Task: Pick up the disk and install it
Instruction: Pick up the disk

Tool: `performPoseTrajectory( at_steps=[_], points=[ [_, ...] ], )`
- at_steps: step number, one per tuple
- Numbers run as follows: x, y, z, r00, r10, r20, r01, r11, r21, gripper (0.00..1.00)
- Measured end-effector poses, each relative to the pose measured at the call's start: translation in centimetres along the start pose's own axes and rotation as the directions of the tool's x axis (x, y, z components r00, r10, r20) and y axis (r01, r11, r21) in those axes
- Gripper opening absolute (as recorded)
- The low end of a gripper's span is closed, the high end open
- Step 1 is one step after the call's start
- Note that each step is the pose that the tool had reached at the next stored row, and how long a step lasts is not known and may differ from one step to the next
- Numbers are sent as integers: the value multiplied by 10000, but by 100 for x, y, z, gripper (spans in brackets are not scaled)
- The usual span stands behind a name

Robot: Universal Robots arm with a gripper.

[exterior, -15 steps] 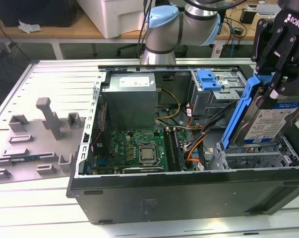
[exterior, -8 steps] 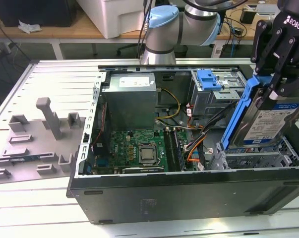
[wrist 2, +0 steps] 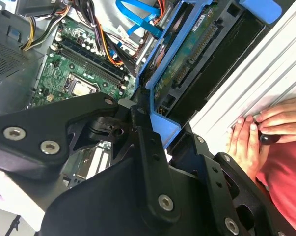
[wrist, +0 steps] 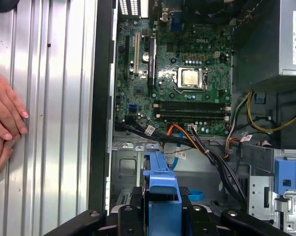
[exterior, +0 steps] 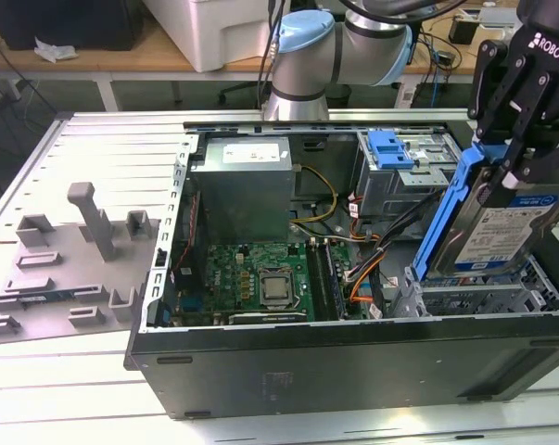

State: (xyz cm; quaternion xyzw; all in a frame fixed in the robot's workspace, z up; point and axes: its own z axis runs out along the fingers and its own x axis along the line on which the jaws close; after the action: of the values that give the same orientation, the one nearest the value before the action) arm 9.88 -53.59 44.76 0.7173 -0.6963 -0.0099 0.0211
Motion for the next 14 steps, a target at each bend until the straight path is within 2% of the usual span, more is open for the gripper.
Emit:
performPoseTrajectory(
  at_steps=[14],
  points=[
    [0,-1,40,10000,1,-1,-1,10000,0,37]
  ],
)
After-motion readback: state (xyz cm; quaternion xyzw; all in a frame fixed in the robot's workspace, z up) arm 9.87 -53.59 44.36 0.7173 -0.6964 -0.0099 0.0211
